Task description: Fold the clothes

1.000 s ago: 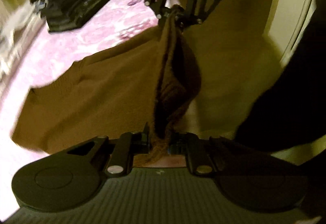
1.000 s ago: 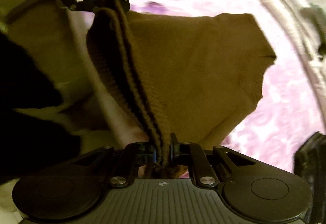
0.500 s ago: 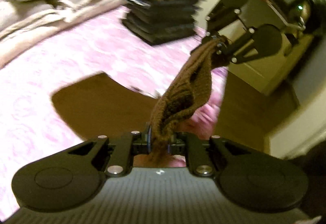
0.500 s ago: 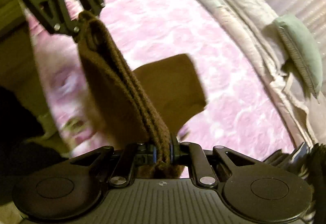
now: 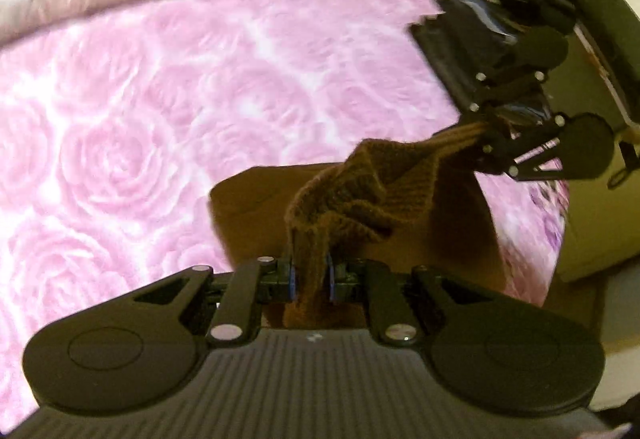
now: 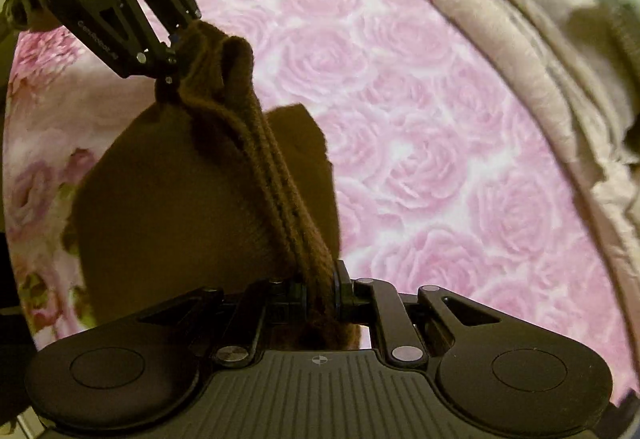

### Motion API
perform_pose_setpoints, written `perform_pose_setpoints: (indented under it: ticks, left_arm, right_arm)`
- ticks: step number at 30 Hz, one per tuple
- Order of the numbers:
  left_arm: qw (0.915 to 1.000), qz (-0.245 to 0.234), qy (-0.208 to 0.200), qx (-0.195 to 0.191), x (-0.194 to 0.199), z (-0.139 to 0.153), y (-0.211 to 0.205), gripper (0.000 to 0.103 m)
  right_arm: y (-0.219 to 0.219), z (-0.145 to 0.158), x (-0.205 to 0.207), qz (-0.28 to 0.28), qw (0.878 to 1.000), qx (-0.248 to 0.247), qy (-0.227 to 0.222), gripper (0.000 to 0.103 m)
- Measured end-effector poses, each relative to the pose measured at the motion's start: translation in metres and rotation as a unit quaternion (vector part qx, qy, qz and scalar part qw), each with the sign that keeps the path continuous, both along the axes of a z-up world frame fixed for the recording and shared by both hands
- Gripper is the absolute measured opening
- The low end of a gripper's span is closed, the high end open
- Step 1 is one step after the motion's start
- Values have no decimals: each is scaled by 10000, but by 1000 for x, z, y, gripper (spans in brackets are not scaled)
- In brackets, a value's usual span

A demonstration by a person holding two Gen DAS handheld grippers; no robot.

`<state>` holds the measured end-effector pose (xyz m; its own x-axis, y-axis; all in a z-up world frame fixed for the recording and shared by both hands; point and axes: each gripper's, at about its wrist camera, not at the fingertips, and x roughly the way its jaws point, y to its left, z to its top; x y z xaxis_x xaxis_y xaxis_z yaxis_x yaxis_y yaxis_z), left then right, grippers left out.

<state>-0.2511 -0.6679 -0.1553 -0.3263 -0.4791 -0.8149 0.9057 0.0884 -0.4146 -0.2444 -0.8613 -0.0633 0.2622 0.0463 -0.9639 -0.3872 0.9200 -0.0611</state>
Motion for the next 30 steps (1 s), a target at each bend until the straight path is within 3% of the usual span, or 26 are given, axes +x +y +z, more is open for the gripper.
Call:
perform_pose_setpoints:
  ticks: [2,6,9,10,13,16,21,27,30]
  left_arm:
    - [9995,199,123,205,11,-19,-16,13]
    - [9963,573,67,631,24,-50,-35,28]
    - [9943,802,-8,703,30,-55,-33,31]
    - [9940,846,-30,686,32,-53,-30,31]
    - [9932,991,-143,597,35,-41,-17,30]
    - [9936,1021,-108,469,32,-24,-1,29]
    - [9976,584,140,358,2,-11,28,29]
    - [9977,172,406,521,-37,-33,57,30]
    - [9967,401,344,617,-36,-55,55,36]
  right_arm:
    - [-14,-17,11,-91,9998,130,156,11]
    - [-41,-49,27,-491,9977,337,310,15]
    - [-55,-51,28,-995,9942,403,-18,50]
    - [-61,-48,25,-1212,9915,455,-148,53]
    - [-75,-34,11,-1872,9791,601,-516,53]
    - [-80,-15,-14,-2580,9588,751,-918,53]
    - [-47,0,-70,-3331,9256,1528,-948,53]
    - [16,-20,-108,-3368,9181,2021,-532,53]
    - [35,-38,-122,-3489,9129,2085,-363,52]
